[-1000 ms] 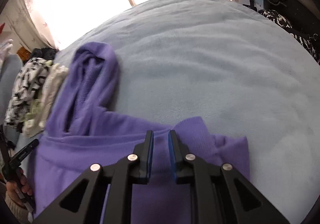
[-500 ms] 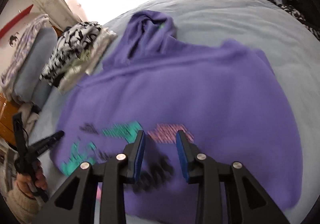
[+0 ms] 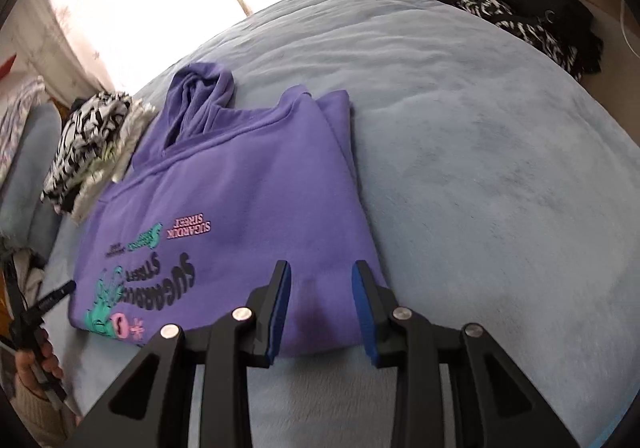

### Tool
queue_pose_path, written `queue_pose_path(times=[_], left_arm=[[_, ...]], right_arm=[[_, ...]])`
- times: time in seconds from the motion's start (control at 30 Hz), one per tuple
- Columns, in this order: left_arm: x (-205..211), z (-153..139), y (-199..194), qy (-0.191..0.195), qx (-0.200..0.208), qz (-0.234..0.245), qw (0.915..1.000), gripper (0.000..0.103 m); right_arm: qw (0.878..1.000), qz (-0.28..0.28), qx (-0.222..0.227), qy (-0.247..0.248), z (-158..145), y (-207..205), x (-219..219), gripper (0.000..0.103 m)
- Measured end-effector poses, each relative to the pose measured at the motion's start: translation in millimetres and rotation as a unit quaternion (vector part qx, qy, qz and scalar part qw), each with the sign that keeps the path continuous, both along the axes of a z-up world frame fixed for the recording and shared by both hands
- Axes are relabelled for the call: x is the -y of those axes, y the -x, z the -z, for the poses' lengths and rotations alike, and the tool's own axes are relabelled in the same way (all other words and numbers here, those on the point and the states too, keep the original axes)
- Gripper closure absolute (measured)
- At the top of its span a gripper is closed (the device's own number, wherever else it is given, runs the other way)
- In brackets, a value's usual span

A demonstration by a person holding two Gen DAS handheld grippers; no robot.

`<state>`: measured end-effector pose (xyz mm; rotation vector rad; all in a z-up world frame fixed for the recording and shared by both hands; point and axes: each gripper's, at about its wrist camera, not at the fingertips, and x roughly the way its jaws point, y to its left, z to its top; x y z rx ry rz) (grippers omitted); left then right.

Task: Fold large clothes
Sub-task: 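Release the hem and press the folded hoodie flat with both grippers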

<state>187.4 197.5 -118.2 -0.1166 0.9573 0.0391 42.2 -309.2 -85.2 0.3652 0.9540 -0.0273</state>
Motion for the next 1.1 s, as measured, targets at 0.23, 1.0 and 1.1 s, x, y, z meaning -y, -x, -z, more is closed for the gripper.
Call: queue_pose_path(times=[0.23, 1.0, 1.1], left_arm=[[-10.4, -27.6, 30.4, 0.029, 0.016, -0.008, 0.9994, 0.078], [-18.5, 57.7, 34.3, 0.281, -0.044, -0.036, 0.9580, 0.053], [-19.8, 61.4, 21.6, 0.282, -0.031, -0.047, 0.9578, 0.053]], right_arm=[[0.999, 0.001, 0.011, -0.033, -18.5, 20.7, -4.8, 0.061], [0.987, 0.001, -0.053, -0.150, 38.4, 16.2, -17.4, 0.049], [0.987, 0.009, -0.048, -0.155, 43.9, 3.3, -17.9, 0.049]])
